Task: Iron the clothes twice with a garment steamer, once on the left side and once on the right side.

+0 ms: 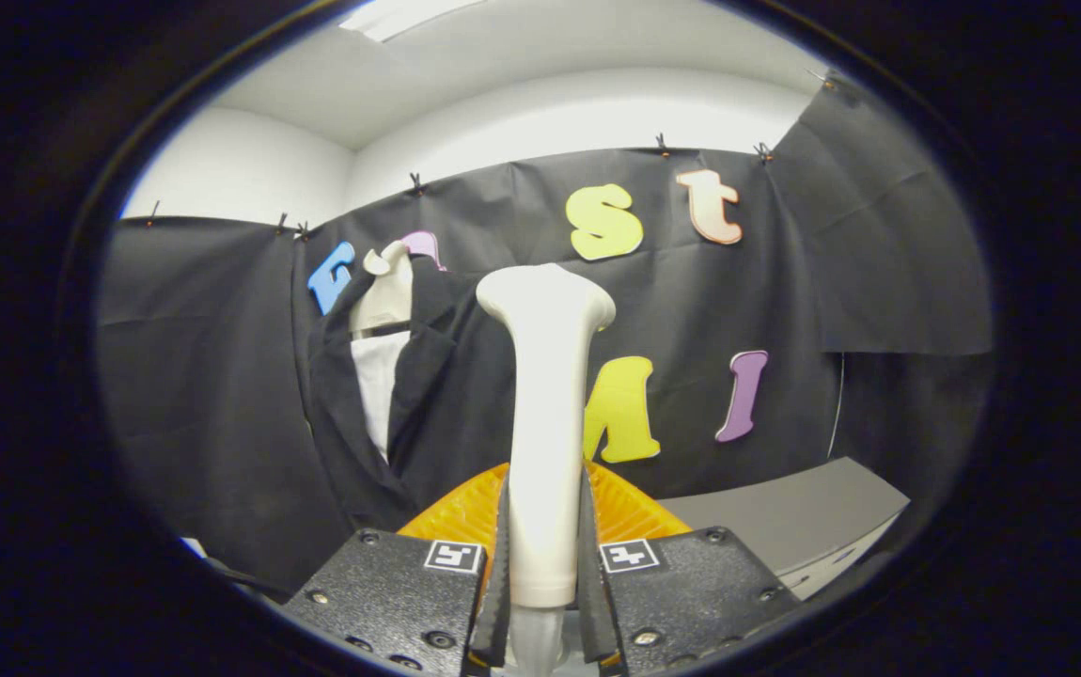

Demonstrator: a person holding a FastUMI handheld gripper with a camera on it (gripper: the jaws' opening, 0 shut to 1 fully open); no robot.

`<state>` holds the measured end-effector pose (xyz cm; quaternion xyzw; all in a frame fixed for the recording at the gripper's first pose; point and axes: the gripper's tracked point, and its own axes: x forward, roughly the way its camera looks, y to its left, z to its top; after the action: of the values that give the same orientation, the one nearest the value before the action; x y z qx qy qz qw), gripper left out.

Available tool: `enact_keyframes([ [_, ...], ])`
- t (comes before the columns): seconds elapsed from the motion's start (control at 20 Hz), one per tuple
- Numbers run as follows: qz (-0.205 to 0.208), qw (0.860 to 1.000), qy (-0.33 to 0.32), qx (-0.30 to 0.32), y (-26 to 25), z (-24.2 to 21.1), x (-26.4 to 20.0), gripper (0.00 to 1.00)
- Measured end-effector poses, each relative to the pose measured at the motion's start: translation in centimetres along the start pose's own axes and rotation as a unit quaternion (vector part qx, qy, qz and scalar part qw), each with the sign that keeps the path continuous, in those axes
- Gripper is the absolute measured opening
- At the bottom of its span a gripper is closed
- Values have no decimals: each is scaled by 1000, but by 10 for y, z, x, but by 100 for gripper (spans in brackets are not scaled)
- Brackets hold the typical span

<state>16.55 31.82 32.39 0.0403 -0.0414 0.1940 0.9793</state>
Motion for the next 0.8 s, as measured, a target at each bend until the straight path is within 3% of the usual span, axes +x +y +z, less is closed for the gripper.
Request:
enact_keyframes([
  [0.35, 16, 999, 5, -30, 64, -5, 22, 33],
  [0.8, 15, 997, 39, -57, 90, -44, 36, 33],
])
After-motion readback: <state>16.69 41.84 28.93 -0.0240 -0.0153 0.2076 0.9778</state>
